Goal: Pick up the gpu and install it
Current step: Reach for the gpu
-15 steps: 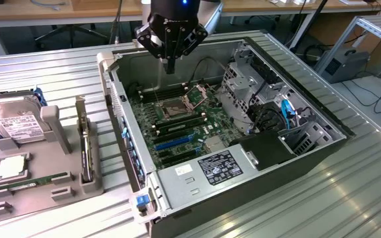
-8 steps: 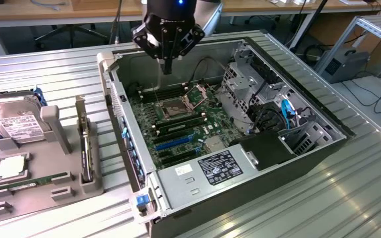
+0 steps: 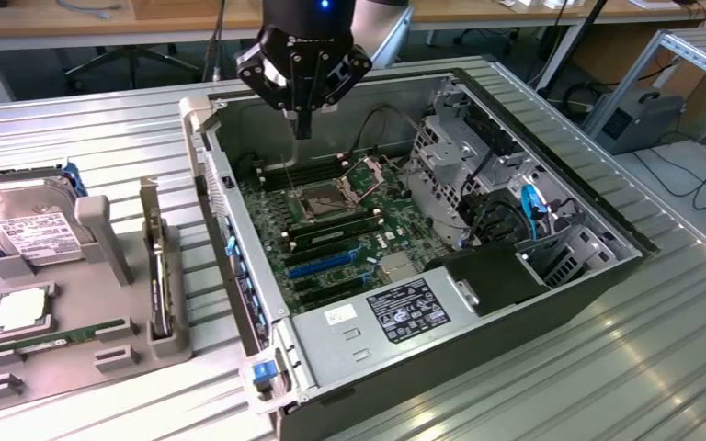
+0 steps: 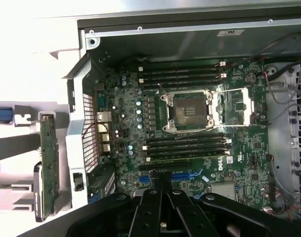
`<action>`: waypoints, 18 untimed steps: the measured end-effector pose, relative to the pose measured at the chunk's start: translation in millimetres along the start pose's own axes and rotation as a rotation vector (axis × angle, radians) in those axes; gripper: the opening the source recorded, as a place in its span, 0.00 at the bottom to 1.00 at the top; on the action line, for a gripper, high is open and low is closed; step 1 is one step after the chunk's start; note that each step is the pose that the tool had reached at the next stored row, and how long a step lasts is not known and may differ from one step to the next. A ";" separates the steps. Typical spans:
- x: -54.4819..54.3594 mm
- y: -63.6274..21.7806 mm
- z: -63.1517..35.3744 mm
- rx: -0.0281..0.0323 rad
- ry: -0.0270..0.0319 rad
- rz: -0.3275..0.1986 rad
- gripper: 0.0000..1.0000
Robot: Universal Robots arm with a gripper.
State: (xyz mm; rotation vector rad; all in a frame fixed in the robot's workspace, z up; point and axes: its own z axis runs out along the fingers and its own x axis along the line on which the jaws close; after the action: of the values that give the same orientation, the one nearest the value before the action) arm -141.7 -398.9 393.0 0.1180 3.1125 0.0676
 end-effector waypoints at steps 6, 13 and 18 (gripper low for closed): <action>4.1 -0.3 0.0 0.0000 0.0000 0.000 0.11; 8.2 -0.6 0.0 0.0000 0.0001 0.000 0.11; 10.3 -0.8 0.1 0.0000 0.0000 0.000 0.11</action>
State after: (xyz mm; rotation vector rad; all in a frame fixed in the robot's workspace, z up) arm -152.0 -398.9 392.6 0.1180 3.1125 0.0677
